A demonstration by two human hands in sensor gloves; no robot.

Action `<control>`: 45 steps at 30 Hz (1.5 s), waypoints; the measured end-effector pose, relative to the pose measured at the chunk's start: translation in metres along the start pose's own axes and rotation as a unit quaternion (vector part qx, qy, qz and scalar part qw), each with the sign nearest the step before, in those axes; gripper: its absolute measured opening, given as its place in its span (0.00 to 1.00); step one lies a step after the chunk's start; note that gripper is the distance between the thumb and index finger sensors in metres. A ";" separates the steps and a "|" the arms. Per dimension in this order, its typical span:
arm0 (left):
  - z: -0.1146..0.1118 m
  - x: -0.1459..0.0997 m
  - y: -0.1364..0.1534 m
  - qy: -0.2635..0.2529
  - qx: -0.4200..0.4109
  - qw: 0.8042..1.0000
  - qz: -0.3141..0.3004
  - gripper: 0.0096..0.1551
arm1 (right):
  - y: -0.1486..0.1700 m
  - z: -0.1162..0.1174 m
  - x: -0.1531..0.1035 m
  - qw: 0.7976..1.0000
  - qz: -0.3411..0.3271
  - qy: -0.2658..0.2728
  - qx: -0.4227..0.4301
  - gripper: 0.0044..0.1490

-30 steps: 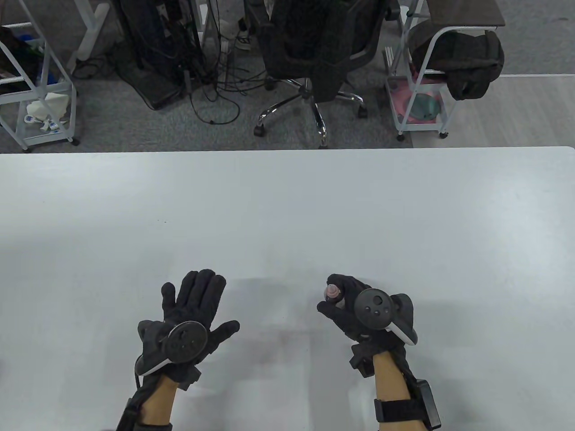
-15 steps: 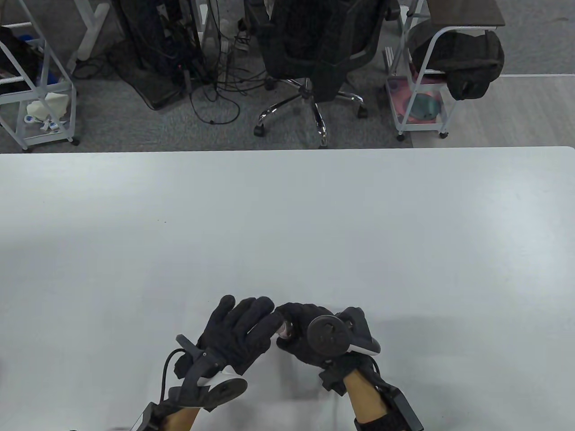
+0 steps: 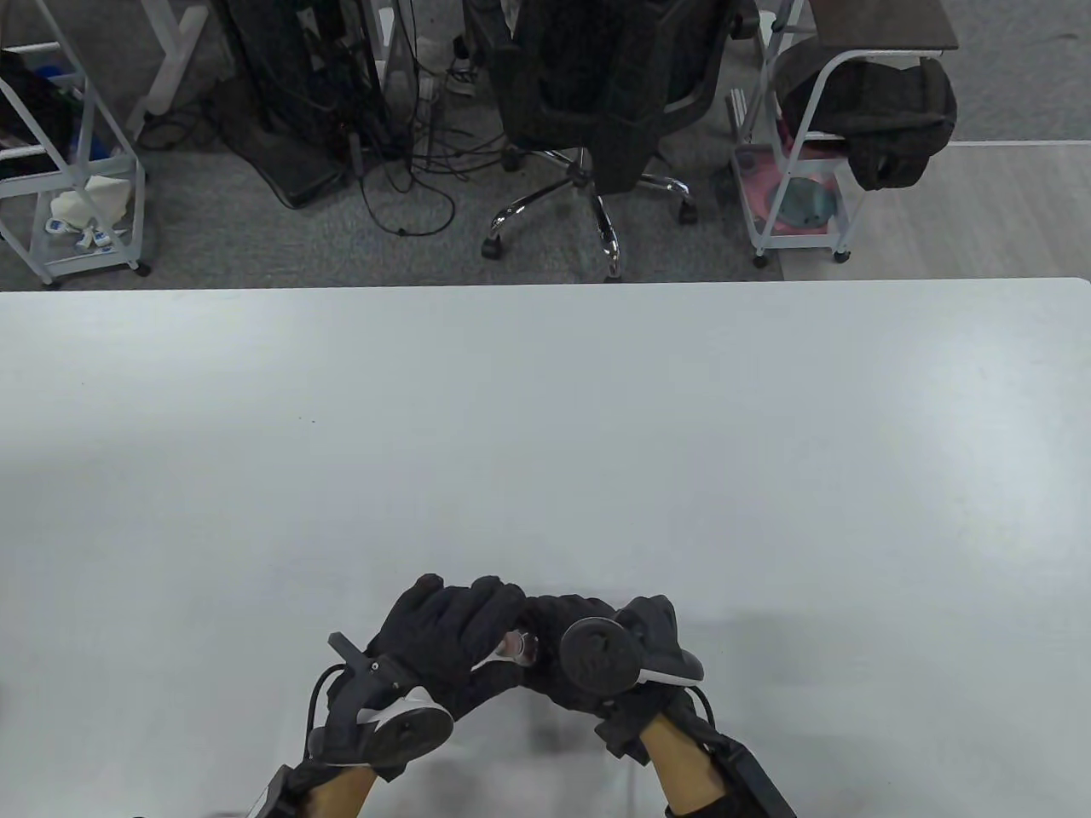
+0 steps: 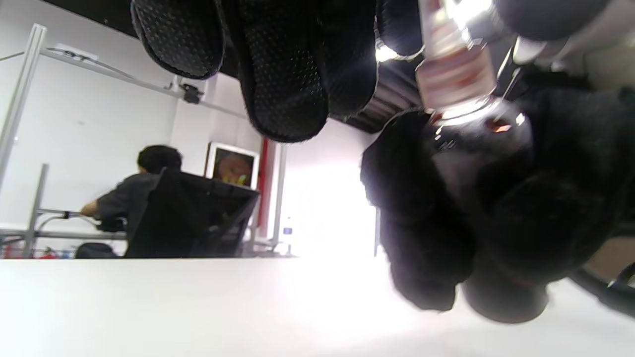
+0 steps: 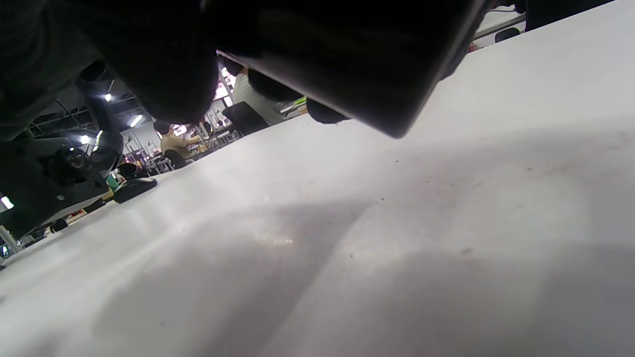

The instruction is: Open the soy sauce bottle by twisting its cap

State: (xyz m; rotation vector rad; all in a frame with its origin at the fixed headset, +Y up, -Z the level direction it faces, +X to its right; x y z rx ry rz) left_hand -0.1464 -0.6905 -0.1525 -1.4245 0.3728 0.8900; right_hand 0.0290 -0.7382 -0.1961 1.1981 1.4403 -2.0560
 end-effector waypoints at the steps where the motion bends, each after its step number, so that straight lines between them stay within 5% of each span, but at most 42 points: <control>1: 0.001 0.000 -0.002 0.005 0.003 1.000 -0.008 0.46 | 0.001 -0.001 -0.001 1.000 0.001 0.004 0.003 0.39; 6: -0.002 0.003 -0.017 0.019 0.071 0.997 -0.030 0.33 | 0.003 0.001 -0.003 1.000 0.001 -0.012 -0.001 0.39; 12: 0.001 0.001 -0.002 0.012 0.018 1.000 0.009 0.38 | -0.003 0.003 -0.002 1.000 -0.010 -0.018 -0.004 0.39; 16: 0.004 -0.001 -0.003 0.009 0.003 1.000 -0.010 0.50 | -0.005 0.002 -0.001 1.000 -0.011 -0.012 0.010 0.39; 22: 0.004 0.003 -0.019 0.018 0.068 0.997 -0.039 0.34 | -0.002 0.004 -0.002 0.999 -0.006 -0.019 0.033 0.39; 30: 0.003 0.002 0.006 0.005 -0.039 0.998 0.048 0.35 | -0.018 0.009 -0.002 0.999 -0.030 -0.025 -0.019 0.40; 35: -0.001 -0.001 0.028 0.013 -0.218 0.968 0.123 0.36 | -0.016 0.006 -0.003 0.999 -0.029 -0.013 0.024 0.39; 45: -0.010 -0.003 0.046 0.039 -0.111 0.982 0.150 0.36 | 0.013 -0.001 -0.005 0.996 0.025 0.023 0.087 0.40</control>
Point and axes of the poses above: the tracker on the back of each hand, its own y axis roughly to the little-finger side, its own x axis roughly from the wrist to the fingertips, z = x × y, the point moved 2 cm from there along x, roughly from the wrist to the fingertips, and after that the axes turned 8 degrees about y, right-handed, at the moved point
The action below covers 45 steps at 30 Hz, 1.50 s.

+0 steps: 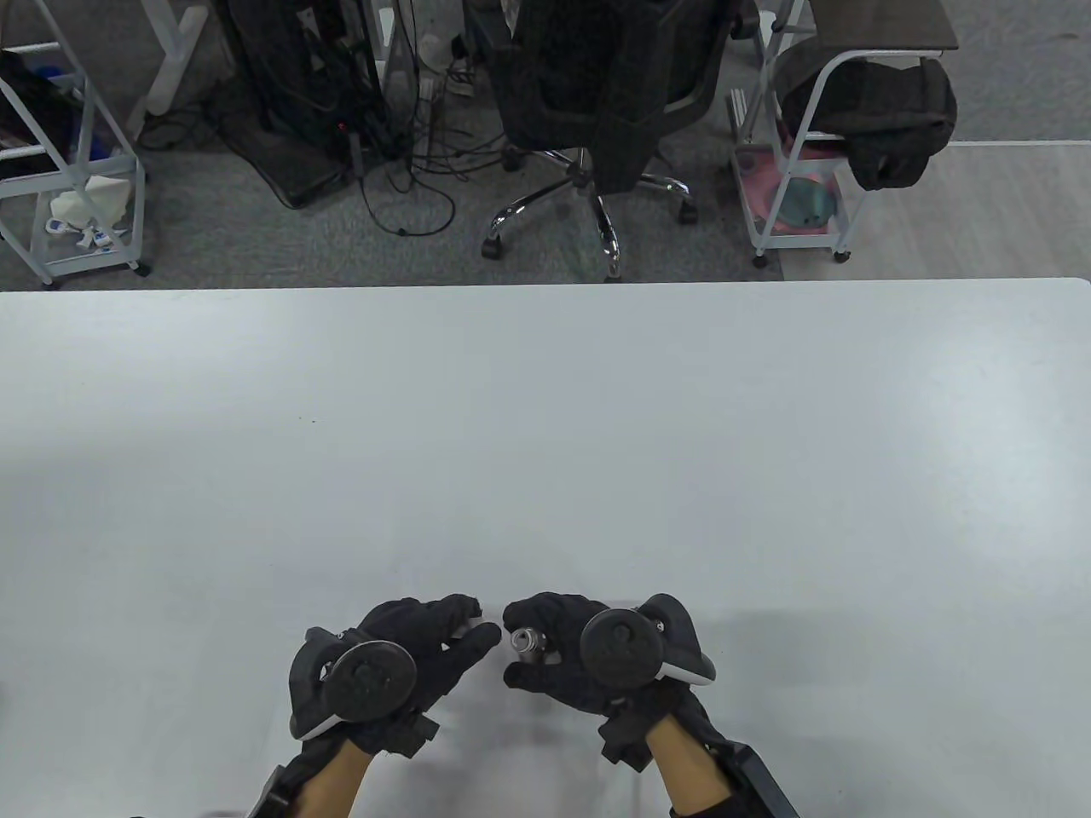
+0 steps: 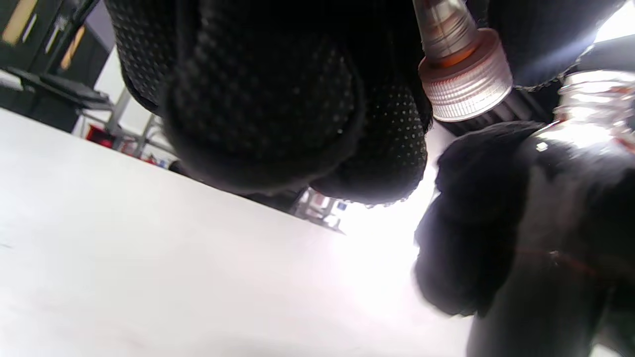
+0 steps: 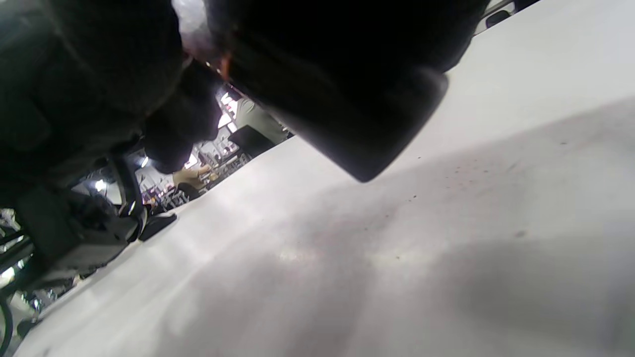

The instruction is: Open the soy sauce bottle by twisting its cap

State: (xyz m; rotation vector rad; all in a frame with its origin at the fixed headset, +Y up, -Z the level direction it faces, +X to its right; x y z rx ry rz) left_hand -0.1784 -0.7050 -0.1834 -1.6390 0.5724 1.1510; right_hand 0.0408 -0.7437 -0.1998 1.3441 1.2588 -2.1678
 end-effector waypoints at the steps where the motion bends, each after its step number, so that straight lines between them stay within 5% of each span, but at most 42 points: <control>1: 0.000 0.000 0.002 0.002 0.001 1.000 0.004 0.36 | 0.002 -0.001 0.000 1.000 0.004 0.003 0.005 0.41; 9: -0.012 0.007 0.017 0.075 0.068 0.994 0.030 0.33 | 0.025 -0.001 0.001 0.991 0.045 0.007 0.129 0.43; 17: -0.029 0.014 0.025 0.159 0.126 0.978 0.047 0.29 | 0.030 0.004 0.002 0.992 0.055 -0.010 0.109 0.45; 25: -0.028 0.016 0.036 0.162 0.179 0.967 0.081 0.35 | 0.031 0.007 0.003 0.994 0.060 -0.022 0.086 0.46; 30: -0.030 0.016 0.048 0.165 0.190 0.963 0.097 0.32 | 0.030 -0.003 0.001 0.995 0.043 -0.022 0.093 0.58; 35: -0.037 0.017 0.054 0.179 0.195 0.959 0.097 0.31 | 0.028 -0.020 -0.004 0.987 0.023 0.007 0.161 0.63; 45: -0.043 0.020 0.057 0.190 0.203 0.955 0.101 0.38 | 0.038 -0.049 -0.017 0.986 0.044 0.088 0.136 0.62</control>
Point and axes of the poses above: the tracker on the back of each hand, its own y axis roughly to the little-finger side, its own x axis roughly from the wrist to the fingertips, z = x × y, the point moved 2 cm from there along x, roughly from the wrist to the fingertips, and after that the axes turned 8 degrees about y, right-handed, at the moved point
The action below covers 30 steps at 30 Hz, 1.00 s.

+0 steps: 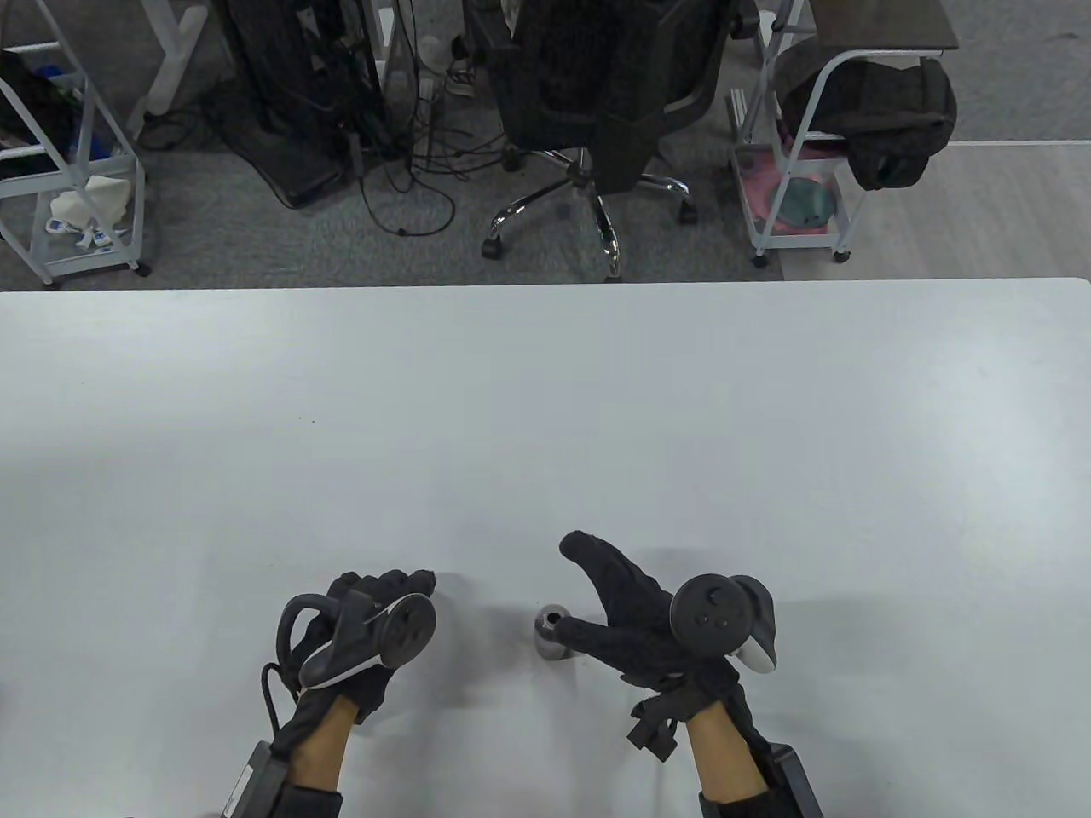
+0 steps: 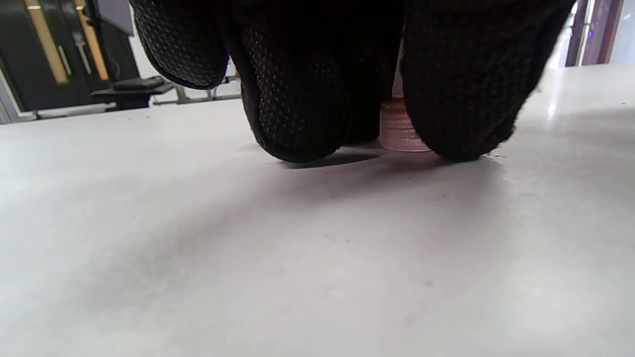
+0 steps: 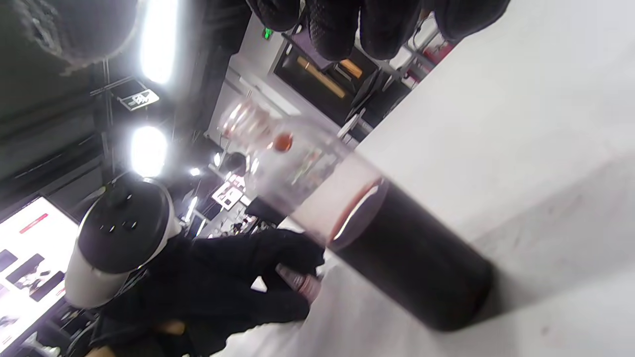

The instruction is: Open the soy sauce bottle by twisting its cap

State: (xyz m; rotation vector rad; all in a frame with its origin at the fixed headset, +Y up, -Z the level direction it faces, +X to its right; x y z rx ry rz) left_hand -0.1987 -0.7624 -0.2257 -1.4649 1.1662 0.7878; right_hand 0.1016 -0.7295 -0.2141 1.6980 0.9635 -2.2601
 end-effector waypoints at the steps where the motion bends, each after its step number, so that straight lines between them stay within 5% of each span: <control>1: 0.000 0.000 0.003 0.002 -0.008 1.000 0.002 0.41 | 0.001 -0.004 -0.001 1.000 0.003 0.011 -0.012 0.61; 6: 0.016 -0.014 0.026 -0.042 -0.055 0.997 0.019 0.57 | 0.006 -0.028 -0.007 0.997 0.014 0.060 -0.043 0.60; 13: 0.028 -0.045 0.075 -0.130 -0.143 0.979 0.070 0.60 | 0.015 -0.053 -0.015 0.958 0.047 0.107 -0.260 0.58; 30: 0.024 -0.050 0.091 -0.139 -0.170 0.972 0.088 0.62 | 0.027 -0.064 -0.022 0.931 0.094 0.158 -0.316 0.59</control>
Point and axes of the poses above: the tracker on the back of each hand, its own y axis roughly to the little-finger side, its own x axis roughly from the wrist to the fingertips, z = x × y, the point moved 2 cm from there along x, roughly from the wrist to the fingertips, and after that the axes turned 8 degrees about y, right-handed, at the moved point
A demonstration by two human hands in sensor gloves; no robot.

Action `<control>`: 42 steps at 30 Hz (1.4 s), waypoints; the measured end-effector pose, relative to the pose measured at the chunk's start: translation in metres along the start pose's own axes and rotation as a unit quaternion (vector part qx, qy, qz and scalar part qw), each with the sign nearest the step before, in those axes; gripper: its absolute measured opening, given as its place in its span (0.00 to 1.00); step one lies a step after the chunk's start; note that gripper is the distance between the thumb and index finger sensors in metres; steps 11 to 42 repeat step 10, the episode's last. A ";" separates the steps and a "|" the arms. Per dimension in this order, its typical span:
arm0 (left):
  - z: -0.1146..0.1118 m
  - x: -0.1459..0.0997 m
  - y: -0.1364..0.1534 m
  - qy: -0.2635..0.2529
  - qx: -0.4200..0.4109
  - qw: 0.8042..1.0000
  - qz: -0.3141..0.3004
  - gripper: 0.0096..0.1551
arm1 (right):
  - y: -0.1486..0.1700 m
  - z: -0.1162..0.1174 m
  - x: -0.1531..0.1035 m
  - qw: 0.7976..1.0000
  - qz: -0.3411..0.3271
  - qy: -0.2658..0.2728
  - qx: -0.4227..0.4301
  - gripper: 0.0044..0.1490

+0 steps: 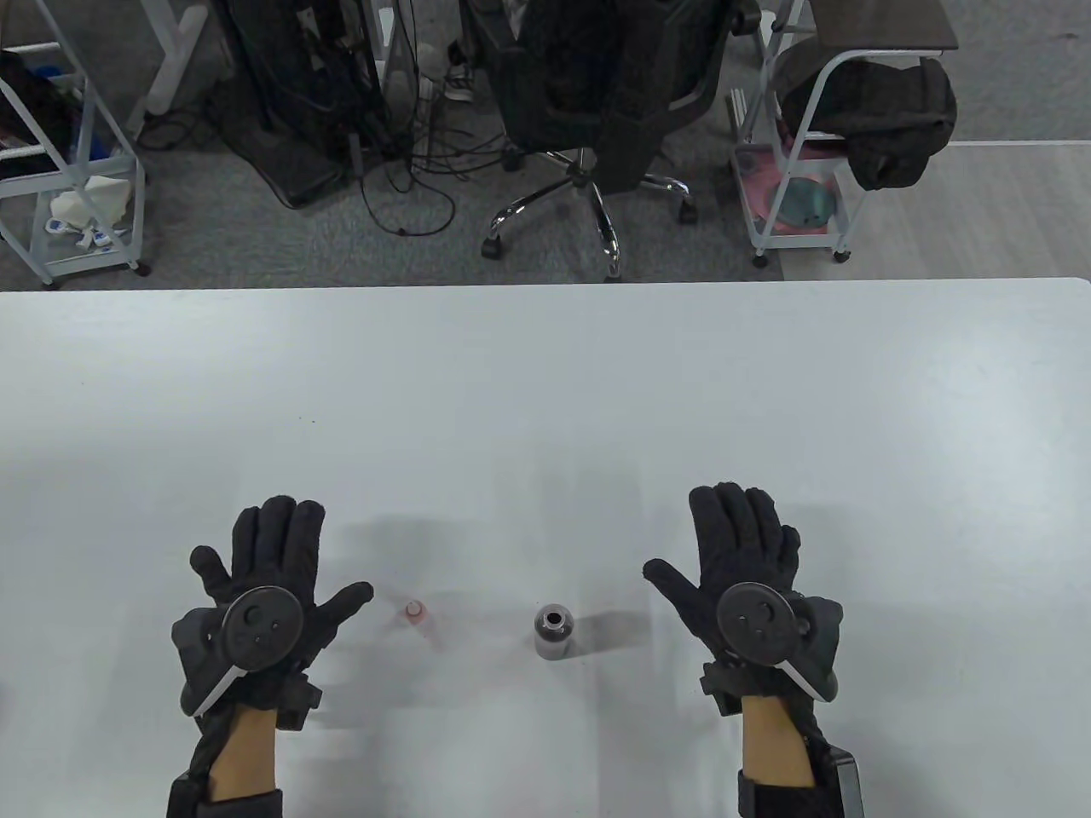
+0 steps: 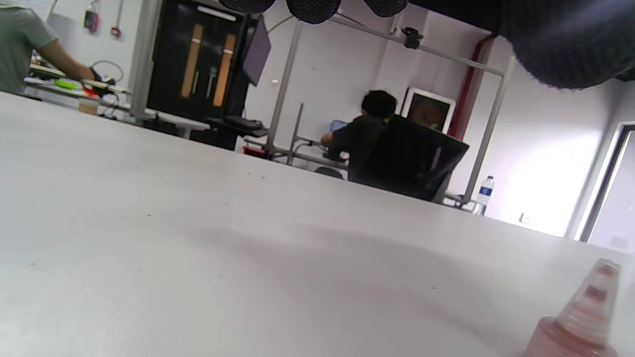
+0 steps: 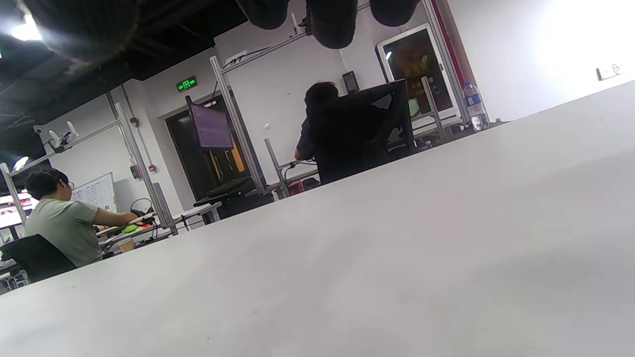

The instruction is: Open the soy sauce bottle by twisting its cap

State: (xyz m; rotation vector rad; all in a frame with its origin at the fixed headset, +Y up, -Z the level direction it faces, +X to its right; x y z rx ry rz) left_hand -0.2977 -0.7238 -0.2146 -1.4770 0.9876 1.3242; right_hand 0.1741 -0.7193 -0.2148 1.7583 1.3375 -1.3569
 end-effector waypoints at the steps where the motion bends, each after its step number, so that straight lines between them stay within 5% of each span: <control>1: 0.000 0.000 0.000 0.000 -0.001 1.000 0.000 0.62 | 0.000 0.001 0.000 1.000 0.001 -0.003 0.001 0.58; 42: -0.001 -0.001 0.001 0.007 -0.005 1.000 0.002 0.62 | 0.000 0.005 0.000 1.000 0.004 -0.011 0.005 0.59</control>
Point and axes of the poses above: the tracker on the back of each hand, its own y axis roughly to the little-finger side, its own x axis roughly from the wrist to the fingertips, z = x × y, the point moved 2 cm from there along x, roughly from the wrist to the fingertips, and after that the axes turned 8 degrees about y, right-handed, at the moved point
